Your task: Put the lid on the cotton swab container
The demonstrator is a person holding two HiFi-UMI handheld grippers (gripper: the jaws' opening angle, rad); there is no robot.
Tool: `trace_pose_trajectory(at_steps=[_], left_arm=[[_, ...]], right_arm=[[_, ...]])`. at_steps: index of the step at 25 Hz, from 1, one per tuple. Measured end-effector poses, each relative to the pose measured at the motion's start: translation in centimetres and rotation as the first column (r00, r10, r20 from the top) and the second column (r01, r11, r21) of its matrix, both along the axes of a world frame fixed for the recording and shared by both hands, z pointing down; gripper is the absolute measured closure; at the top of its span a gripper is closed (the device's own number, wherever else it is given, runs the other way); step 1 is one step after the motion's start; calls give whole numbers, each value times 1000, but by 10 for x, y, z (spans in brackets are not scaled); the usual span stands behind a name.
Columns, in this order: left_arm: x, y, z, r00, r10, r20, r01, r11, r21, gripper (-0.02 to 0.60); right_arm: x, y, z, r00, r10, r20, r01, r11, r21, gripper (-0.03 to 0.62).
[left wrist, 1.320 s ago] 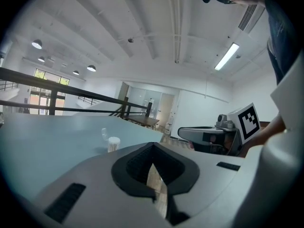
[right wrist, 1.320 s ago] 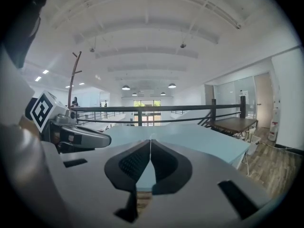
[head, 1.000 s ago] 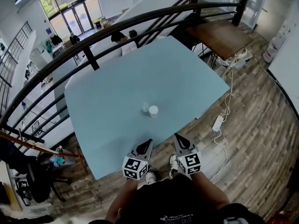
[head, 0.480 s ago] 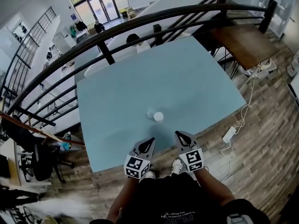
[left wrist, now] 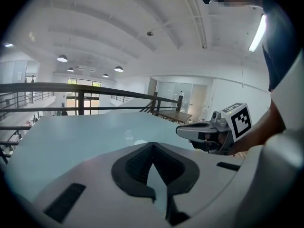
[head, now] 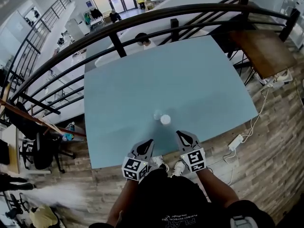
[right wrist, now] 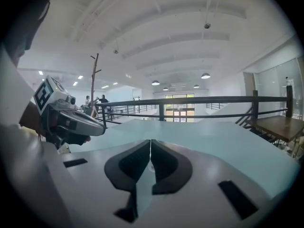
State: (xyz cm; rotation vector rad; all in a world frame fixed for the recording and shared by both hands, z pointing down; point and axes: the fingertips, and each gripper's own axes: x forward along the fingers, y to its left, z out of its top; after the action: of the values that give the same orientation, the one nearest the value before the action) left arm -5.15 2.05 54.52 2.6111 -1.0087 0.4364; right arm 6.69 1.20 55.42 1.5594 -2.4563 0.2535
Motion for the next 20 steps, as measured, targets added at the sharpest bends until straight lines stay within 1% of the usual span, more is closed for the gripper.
trace_pose_trajectory(at_steps=[5, 9, 12, 14, 17, 20], left_arm=[[-8, -36, 10, 1000, -1, -5, 1, 1000, -4, 571], [-17, -76, 10, 1000, -7, -28, 7, 1000, -6, 571], [-22, -98, 14, 1000, 2, -30, -2, 1000, -4, 571], [-25, -114, 15, 999, -6, -46, 6, 1000, 4, 571], [-23, -131, 14, 997, -10, -71, 11, 1000, 4, 571], [-21, -141, 20, 999, 4, -54, -5, 1000, -8, 571]], right_arm=[[-6, -34, 9, 1000, 9, -2, -9, 999, -39, 576], [-14, -68, 13, 1000, 11, -19, -12, 998, -61, 576], [-15, -90, 14, 999, 32, 8, -32, 997, -74, 576], [-16, -104, 14, 998, 50, 27, -48, 996, -80, 576], [-14, -118, 12, 998, 61, 20, -60, 995, -82, 576], [-11, -130, 16, 997, 69, 35, -65, 993, -101, 576]])
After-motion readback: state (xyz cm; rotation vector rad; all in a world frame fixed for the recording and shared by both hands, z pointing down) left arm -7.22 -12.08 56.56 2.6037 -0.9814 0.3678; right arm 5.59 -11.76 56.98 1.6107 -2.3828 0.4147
